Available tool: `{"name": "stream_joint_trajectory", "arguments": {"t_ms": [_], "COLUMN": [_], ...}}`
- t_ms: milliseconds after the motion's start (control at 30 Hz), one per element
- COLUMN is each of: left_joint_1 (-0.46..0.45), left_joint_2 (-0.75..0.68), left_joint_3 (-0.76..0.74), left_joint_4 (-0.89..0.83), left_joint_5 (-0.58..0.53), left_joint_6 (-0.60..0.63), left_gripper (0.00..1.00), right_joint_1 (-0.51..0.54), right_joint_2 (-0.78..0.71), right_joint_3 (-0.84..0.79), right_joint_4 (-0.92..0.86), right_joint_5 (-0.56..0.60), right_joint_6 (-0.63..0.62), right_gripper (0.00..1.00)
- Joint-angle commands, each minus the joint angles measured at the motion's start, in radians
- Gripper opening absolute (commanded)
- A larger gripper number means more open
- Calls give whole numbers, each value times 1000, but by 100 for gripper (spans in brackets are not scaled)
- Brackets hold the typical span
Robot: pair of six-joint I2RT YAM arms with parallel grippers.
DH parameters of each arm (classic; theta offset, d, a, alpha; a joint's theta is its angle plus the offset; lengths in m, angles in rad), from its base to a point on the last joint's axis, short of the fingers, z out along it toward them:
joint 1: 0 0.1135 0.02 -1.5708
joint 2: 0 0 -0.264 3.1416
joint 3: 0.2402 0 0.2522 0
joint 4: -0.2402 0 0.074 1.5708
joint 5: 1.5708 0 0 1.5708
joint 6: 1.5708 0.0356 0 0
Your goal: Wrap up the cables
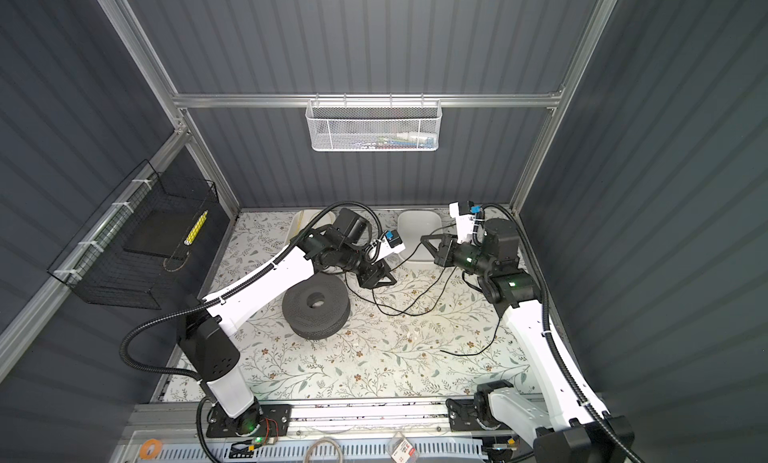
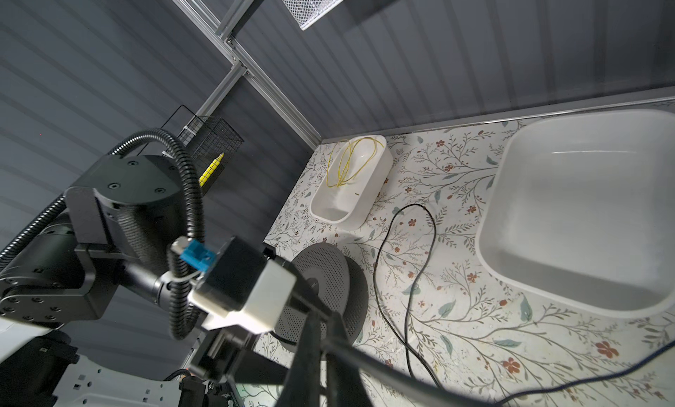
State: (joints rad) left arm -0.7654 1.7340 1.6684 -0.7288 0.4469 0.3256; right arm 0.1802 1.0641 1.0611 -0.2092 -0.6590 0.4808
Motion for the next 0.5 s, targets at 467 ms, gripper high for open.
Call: {"name": "stream_joint_trajectory", "arguments": {"t_ms": [467], "left_joint_1": [-3], "left_joint_2": [-144], "left_joint_3": [-147], "left_joint_4": [141], "left_joint_5": [51], "left_joint_6": [-48], "left_gripper": [0], "right_joint_1": [76], "right_joint_2": [34], "right_joint_3": [5], "right_joint_4": [37], "right_joint_5": [47], "right_joint_6": [3], "right_gripper": [0]}}
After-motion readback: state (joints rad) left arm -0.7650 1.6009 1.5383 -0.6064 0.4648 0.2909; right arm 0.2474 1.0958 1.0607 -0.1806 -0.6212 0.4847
